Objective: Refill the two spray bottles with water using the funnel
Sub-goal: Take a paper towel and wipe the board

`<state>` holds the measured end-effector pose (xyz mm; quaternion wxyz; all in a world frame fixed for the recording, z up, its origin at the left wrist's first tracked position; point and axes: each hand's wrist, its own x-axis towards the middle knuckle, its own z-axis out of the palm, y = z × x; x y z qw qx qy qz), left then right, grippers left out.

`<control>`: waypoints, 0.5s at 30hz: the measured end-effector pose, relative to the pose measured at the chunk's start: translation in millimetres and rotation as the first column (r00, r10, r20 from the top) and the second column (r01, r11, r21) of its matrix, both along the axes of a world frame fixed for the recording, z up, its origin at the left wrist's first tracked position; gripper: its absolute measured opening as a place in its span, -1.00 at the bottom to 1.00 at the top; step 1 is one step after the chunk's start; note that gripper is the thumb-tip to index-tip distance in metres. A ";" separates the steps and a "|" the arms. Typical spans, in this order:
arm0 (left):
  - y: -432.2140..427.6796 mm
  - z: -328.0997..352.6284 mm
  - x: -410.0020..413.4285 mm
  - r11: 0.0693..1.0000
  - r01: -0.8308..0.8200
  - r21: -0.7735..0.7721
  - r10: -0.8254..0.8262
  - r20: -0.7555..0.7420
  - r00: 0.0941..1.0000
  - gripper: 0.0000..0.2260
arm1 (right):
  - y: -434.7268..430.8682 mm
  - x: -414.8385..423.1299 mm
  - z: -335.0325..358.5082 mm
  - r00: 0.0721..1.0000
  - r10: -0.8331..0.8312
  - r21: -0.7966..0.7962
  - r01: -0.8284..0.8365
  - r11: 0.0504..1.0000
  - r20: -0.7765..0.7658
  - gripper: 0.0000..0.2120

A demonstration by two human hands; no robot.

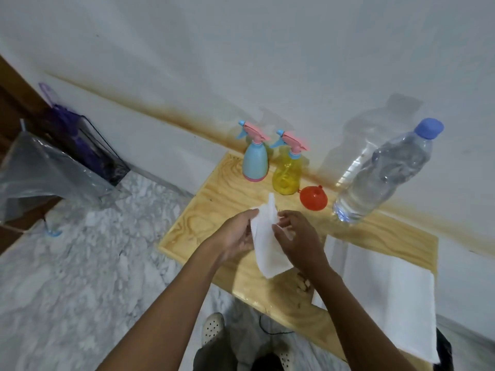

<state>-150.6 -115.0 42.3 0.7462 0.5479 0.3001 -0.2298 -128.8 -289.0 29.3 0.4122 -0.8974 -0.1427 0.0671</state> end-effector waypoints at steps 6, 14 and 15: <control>74.9 -42.9 7.0 0.912 0.031 0.408 -0.047 0.031 0.998 -0.73 | 57.5 42.3 -25.3 0.980 -0.106 0.013 0.109 0.994 -0.168 -0.91; 152.1 -87.6 19.5 0.368 0.288 0.884 -0.378 -0.141 0.915 -0.40 | 124.9 93.1 -65.6 0.996 -0.037 -0.031 0.034 0.999 -0.083 -0.76; 156.8 -91.7 21.1 0.354 0.320 0.879 -0.399 -0.168 0.902 -0.35 | 129.8 98.7 -70.5 0.999 -0.026 -0.065 0.023 0.998 -0.045 -0.76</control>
